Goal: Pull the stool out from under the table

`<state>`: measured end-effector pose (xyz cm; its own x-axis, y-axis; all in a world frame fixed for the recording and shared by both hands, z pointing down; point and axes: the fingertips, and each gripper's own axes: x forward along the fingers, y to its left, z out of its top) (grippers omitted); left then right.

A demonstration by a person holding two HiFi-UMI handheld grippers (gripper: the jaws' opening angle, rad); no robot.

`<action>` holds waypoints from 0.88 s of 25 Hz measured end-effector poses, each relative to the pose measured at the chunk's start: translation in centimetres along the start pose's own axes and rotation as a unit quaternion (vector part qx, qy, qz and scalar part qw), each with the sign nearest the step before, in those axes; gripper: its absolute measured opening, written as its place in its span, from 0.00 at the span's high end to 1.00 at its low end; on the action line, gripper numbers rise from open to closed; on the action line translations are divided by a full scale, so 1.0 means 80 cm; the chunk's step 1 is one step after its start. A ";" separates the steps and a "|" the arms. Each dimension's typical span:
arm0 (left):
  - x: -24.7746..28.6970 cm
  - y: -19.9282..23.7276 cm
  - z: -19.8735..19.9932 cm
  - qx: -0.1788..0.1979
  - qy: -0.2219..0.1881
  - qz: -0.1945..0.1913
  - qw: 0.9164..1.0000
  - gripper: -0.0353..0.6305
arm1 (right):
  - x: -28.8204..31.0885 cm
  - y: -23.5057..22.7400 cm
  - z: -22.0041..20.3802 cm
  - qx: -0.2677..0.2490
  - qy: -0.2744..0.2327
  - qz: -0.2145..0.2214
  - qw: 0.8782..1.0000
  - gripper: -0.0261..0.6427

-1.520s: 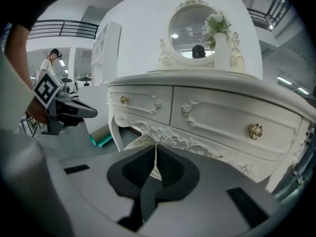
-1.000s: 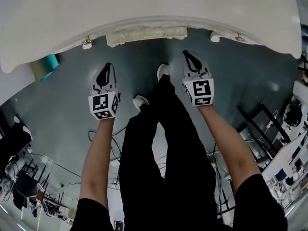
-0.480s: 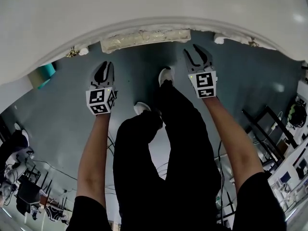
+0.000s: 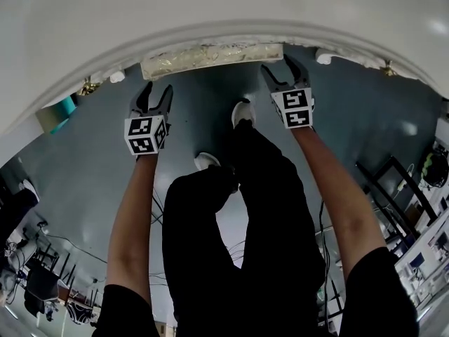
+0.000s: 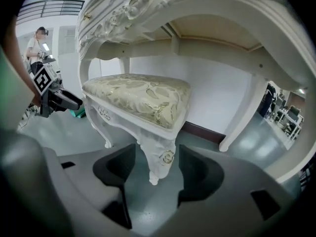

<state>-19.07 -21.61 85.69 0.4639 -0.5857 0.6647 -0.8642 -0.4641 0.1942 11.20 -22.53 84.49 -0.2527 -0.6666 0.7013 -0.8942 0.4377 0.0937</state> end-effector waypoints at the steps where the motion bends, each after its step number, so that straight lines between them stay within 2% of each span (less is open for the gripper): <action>1: 0.003 0.002 0.001 0.001 0.000 0.002 1.000 0.59 | 0.003 -0.001 0.000 0.001 0.001 -0.001 1.000 0.55; 9: 0.006 0.008 0.001 0.039 -0.002 0.020 0.999 0.59 | 0.026 0.000 0.002 0.004 0.007 0.004 1.000 0.53; 15: 0.011 0.027 0.004 0.016 -0.004 0.049 0.999 0.58 | 0.036 0.000 0.005 0.002 0.011 0.014 1.000 0.53; 22: 0.033 0.042 0.006 0.018 0.012 0.047 0.999 0.56 | 0.037 0.001 0.007 -0.009 0.005 0.022 1.000 0.53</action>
<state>-20.67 -25.02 87.76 0.3753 -0.6129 0.6953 -0.8962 -0.4313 0.1035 10.13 -24.81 86.17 -0.2885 -0.6396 0.7125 -0.8756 0.4774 0.0740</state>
